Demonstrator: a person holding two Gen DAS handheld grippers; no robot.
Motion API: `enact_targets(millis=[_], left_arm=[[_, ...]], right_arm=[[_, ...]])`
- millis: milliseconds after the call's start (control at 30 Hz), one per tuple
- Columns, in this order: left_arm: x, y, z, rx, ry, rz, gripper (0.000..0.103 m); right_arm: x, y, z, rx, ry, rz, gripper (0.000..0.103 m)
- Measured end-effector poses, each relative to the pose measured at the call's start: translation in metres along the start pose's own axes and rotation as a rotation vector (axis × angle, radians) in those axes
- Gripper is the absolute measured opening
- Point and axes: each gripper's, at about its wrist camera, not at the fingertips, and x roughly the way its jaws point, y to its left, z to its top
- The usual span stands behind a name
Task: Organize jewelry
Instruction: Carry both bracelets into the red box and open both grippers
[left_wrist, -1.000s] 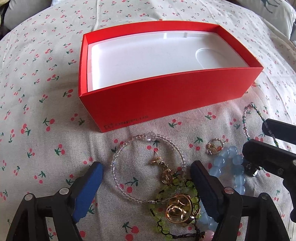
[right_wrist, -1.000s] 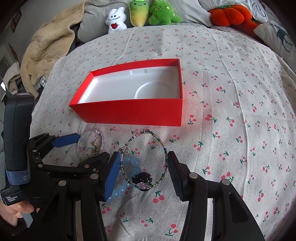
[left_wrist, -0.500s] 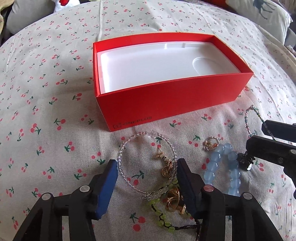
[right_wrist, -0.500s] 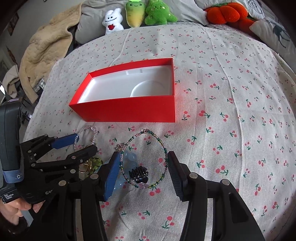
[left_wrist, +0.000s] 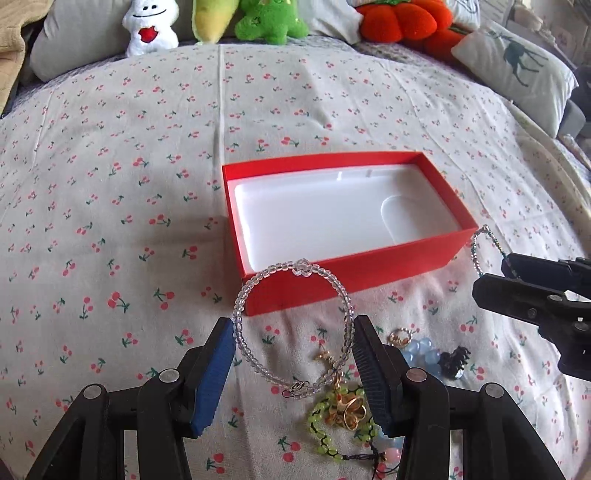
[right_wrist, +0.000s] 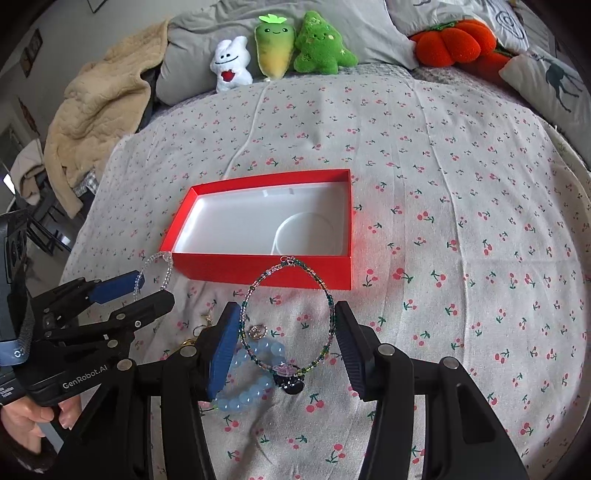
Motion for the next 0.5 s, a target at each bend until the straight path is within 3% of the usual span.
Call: enact_targets(millis=[500], left_arm=[[0.036, -0.007, 0.053, 0.099, -0.061, -0.031, 0.055]], right_arm=[[0.033, -0.007, 0.055, -0.053, 0.025, 0.04, 0.054]])
